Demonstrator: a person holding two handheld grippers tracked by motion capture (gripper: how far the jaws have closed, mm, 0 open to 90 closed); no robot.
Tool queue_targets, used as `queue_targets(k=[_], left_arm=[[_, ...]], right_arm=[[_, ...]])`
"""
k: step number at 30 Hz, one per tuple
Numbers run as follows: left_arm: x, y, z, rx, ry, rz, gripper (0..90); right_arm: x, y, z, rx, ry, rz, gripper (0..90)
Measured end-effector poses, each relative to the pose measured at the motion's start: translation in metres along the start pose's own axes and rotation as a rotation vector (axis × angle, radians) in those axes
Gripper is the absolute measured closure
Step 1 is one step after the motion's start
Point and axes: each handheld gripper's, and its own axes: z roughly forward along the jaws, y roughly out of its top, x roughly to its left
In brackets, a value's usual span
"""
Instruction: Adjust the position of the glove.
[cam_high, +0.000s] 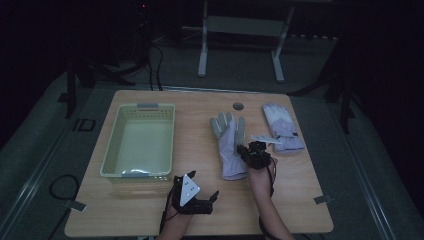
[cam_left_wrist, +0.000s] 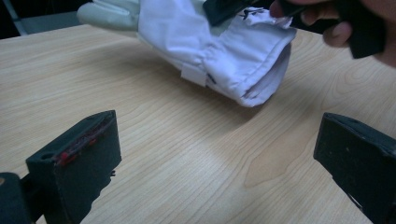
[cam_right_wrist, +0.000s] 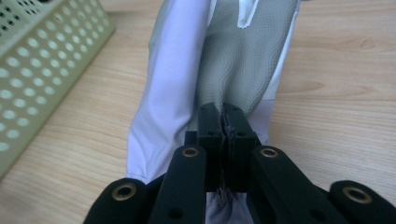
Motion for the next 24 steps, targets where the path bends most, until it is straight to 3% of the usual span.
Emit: queue_targets(k=[6,11,16,19,24], left_arm=[[0.0,0.0,0.0,0.001,-0.004,0.0,0.7],[0.0,0.0,0.0,0.0,-0.004,0.001,0.7],[0.0,0.0,0.0,0.0,-0.004,0.0,0.7],[0.0,0.0,0.0,0.001,-0.005,0.0,0.7],[0.0,0.0,0.0,0.0,-0.005,0.0,0.7]], right_arm=[[-0.002,-0.013,0.026,0.066,-0.033,-0.002,84.1],[-0.004,-0.018,0.032,0.075,-0.038,-0.024,75.2],[-0.003,-0.018,0.03,0.073,-0.043,-0.037,64.4],[-0.001,-0.015,0.022,0.054,-0.067,-0.065,53.0],[-0.012,-0.003,0.007,0.036,-0.067,-0.073,49.9]])
